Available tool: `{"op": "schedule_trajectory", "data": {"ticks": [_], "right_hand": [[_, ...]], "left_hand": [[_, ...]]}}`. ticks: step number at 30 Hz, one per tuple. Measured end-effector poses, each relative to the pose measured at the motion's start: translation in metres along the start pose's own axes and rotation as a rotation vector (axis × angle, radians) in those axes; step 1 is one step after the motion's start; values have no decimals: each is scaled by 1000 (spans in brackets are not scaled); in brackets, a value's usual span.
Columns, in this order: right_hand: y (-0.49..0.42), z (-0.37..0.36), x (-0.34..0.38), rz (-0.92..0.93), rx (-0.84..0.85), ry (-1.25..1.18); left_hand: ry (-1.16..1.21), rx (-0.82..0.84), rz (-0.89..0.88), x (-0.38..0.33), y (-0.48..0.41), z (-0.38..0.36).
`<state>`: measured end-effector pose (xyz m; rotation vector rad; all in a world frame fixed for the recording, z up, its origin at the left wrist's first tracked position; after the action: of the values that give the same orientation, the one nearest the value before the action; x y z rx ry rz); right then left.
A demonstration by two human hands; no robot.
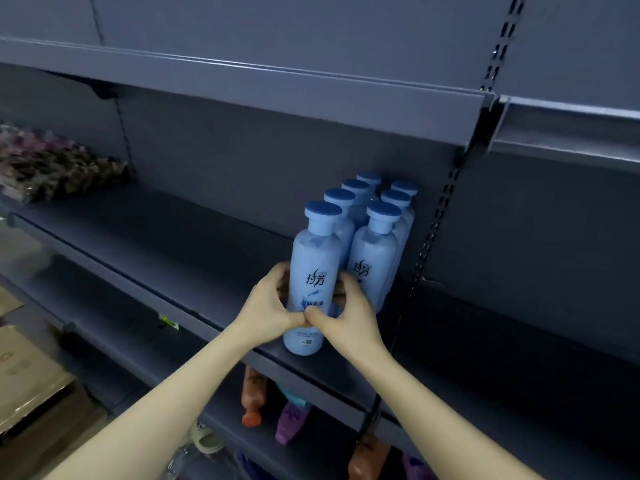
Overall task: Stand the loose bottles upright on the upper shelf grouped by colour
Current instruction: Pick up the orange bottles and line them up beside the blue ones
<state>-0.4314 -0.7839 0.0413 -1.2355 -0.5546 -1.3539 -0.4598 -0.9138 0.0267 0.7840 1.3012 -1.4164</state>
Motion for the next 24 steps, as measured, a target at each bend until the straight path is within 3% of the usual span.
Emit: {"op": "schedule_trajectory", "data": {"ticks": [10,17,24], "right_hand": [[-2,-13,-6,-23,-249,32],[8,-12,-13,-46,-273,-19],[24,-29,-46,-182,-189,-4]], "left_hand": [[71,120,-56,10,-21,-3],[79,233,-71,17,-23,-7],[-130,301,-118,40,-10,-16]]}}
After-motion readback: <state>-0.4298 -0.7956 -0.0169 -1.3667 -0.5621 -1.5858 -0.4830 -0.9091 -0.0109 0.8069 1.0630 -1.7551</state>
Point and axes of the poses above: each hand's wrist, its own y-axis away from the middle knuckle, its own z-axis out of the back of the hand, x = y × z, the point moved 8 cm from there along -y, towards the middle knuckle, and after that the axes turned 15 degrees about -x, right-handed, at the moved point
